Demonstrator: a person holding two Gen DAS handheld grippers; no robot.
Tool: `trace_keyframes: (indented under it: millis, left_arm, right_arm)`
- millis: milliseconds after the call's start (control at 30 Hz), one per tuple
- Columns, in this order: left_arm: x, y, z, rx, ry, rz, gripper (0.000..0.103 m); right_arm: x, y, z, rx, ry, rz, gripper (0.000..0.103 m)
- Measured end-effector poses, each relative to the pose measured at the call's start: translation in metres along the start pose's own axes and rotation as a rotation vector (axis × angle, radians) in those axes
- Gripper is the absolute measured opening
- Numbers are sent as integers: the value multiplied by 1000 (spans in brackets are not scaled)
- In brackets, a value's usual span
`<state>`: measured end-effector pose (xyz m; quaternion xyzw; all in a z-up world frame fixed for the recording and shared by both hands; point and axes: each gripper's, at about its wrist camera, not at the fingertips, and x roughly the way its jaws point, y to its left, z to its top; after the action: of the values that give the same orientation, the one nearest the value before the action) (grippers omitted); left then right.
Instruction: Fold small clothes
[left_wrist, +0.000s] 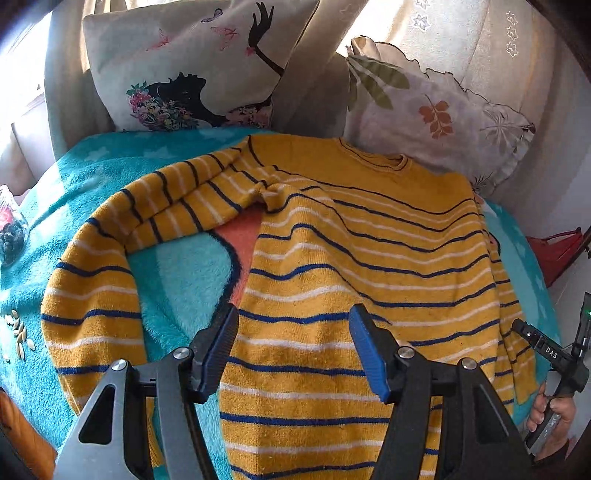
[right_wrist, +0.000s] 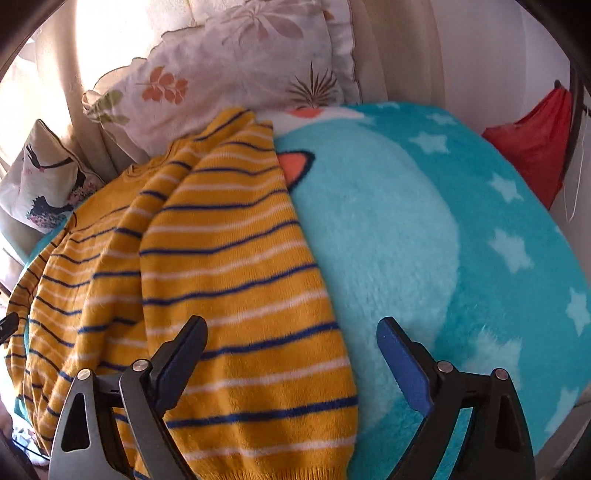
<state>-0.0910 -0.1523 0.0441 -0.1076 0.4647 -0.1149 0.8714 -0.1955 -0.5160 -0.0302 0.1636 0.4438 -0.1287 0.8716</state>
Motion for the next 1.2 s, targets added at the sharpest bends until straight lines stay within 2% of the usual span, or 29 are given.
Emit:
trace_keyframes:
  millis: [67, 100, 133, 167, 200, 267, 333, 433, 467, 500, 567, 600, 633, 700, 733, 767, 833, 867, 933, 967, 1000, 1033, 1067, 1100, 1200]
  left_arm:
    - [5, 5, -9, 15, -9, 22, 61]
    - [7, 9, -16, 25, -26, 26, 61]
    - [3, 12, -16, 16, -33, 31, 61]
    - [0, 16, -19, 17, -43, 38, 61]
    - [-2, 22, -21, 20, -52, 49, 61]
    - [-8, 34, -20, 15, -69, 64, 61]
    - [-11, 45, -19, 4, -75, 72, 61]
    - [-9, 57, -20, -7, -60, 65, 62]
    - [-7, 58, -21, -6, -47, 64, 62]
    - [-3, 61, -24, 1, -30, 58, 62]
    - [4, 63, -30, 12, -1, 48, 62]
    - [9, 68, -36, 20, 16, 41, 62]
    - [13, 67, -40, 21, 34, 35, 62]
    - [21, 66, -50, 25, 78, 5, 62]
    - [25, 64, -55, 23, 99, -14, 62]
    - [27, 62, -60, 24, 117, -28, 62]
    - [25, 54, -70, 55, 97, -11, 64]
    - [24, 50, -75, 73, 97, -3, 66]
    - [23, 41, -86, 106, 74, 8, 66]
    - [21, 35, -91, 123, 62, 23, 60]
    - [20, 31, -96, 151, 41, 39, 49]
    - [19, 26, -99, 174, 39, 30, 19]
    - [16, 25, -99, 170, 40, 21, 13]
    - [10, 25, -99, 157, 28, 19, 10]
    - [-9, 34, -99, 130, 15, 10, 9]
  right_arm:
    - [-2, 6, -7, -31, -28, 5, 58]
    - [-3, 9, -9, -53, -18, 41, 26]
    - [-4, 11, -8, -58, 11, 115, 8]
    - [-6, 12, -7, -43, 17, 162, 8]
    - [-11, 9, -5, -35, 1, 171, 8]
    - [-24, -6, 3, -24, -51, 62, 8]
    - [-35, -35, 14, 19, -94, -132, 8]
    - [-46, -77, 25, 67, -158, -547, 10]
    - [-48, -89, 27, 99, -158, -634, 12]
    - [-52, -98, 26, 145, -153, -636, 15]
    - [-60, -100, 20, 200, -150, -491, 36]
    - [-61, -93, 16, 194, -148, -430, 53]
    - [-62, -81, 11, 170, -148, -355, 58]
    - [-57, -53, 2, 121, -109, -152, 58]
    - [-50, -38, -3, 99, -64, -20, 58]
    - [-44, -28, -10, 83, -28, 75, 58]
    - [-31, -1, -24, 42, 48, 230, 58]
    - [-27, 12, -32, 14, 75, 262, 58]
    - [-22, 33, -46, -53, 99, 253, 59]
    - [-22, 43, -53, -86, 92, 230, 59]
    - [-24, 52, -57, -121, 62, 201, 57]
    - [-22, 58, -60, -149, 67, 207, 45]
    - [-24, 67, -63, -179, 61, 220, 31]
    - [-25, 73, -67, -203, 68, 235, 9]
    - [-30, 81, -71, -231, 48, 247, 8]
